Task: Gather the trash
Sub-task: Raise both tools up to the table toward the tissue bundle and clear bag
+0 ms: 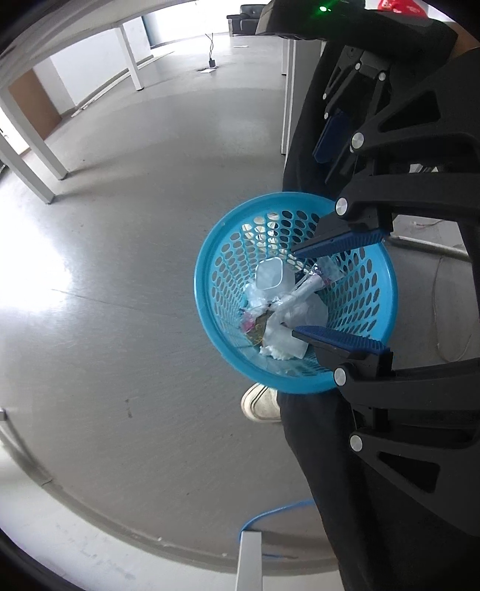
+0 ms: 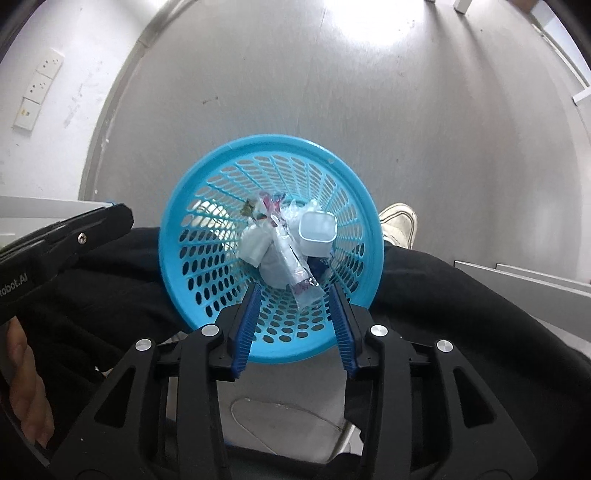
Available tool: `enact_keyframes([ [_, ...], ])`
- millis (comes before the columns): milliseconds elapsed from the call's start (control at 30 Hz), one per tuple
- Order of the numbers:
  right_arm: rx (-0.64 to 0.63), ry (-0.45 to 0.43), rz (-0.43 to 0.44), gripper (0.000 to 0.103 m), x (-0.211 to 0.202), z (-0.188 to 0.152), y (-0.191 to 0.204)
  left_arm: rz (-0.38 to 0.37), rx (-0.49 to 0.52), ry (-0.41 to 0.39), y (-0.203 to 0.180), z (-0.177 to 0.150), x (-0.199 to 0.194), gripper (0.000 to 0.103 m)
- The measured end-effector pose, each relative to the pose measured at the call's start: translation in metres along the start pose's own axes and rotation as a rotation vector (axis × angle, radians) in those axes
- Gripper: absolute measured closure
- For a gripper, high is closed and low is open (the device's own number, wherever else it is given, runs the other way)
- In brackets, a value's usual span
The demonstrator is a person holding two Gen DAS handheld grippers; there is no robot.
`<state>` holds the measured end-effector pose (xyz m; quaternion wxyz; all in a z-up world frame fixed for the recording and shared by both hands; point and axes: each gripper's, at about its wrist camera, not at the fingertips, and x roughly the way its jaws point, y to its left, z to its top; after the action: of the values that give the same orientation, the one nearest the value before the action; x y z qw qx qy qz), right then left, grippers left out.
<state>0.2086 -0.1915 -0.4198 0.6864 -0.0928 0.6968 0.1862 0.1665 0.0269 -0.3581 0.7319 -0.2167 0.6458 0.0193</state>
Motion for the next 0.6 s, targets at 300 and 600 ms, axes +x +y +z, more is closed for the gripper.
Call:
enact_keyframes([
  [300, -0.033, -0.134, 0.030, 0.051, -0.051, -0.029, 0.010, 0.056, 0.054, -0.096, -0.004, -0.025, -0.049, 0.044],
  [600, -0.082, -0.286, 0.064, 0.032, -0.118, -0.080, 0.012, 0.071, 0.158, -0.213, -0.016, -0.076, -0.103, 0.025],
])
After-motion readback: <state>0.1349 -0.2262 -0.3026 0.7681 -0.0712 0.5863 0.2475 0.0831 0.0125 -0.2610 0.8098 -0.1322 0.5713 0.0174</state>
